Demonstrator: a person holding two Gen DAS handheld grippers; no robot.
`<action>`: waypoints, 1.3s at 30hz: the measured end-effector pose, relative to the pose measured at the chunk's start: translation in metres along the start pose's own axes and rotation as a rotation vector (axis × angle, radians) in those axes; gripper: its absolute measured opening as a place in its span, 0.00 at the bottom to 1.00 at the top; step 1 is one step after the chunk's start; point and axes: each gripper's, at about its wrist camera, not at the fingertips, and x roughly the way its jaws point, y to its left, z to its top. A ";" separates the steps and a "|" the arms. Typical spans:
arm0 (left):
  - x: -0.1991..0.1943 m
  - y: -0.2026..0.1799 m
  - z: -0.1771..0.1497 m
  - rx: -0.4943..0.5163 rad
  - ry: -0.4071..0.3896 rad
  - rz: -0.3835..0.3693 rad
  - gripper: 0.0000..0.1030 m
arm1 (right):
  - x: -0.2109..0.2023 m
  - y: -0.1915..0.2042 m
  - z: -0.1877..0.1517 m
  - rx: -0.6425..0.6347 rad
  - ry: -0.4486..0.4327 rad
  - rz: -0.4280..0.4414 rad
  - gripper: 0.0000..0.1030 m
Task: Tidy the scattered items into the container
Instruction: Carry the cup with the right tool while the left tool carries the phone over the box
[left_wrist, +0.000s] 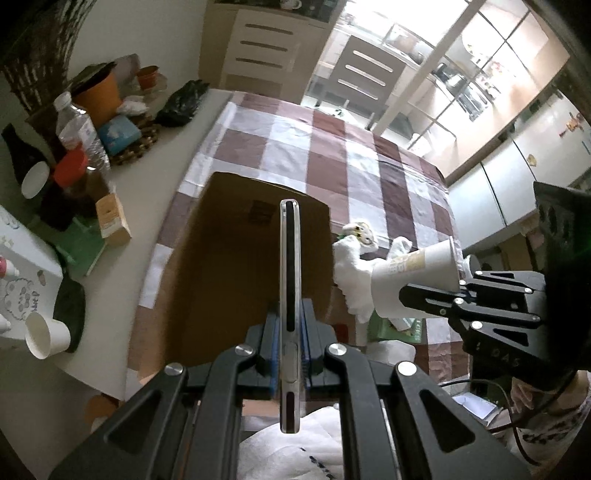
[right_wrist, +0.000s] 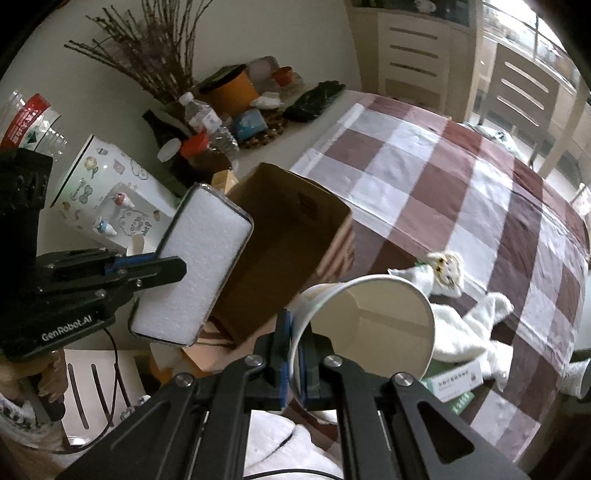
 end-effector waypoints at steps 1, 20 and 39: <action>0.000 0.003 0.001 -0.002 0.000 0.002 0.09 | 0.001 0.003 0.002 -0.005 0.000 0.002 0.04; 0.003 0.041 0.002 -0.049 0.012 0.013 0.10 | 0.029 0.040 0.029 -0.073 0.046 0.036 0.04; 0.032 0.061 -0.013 -0.107 0.057 0.066 0.10 | 0.073 0.057 0.024 -0.148 0.166 0.082 0.04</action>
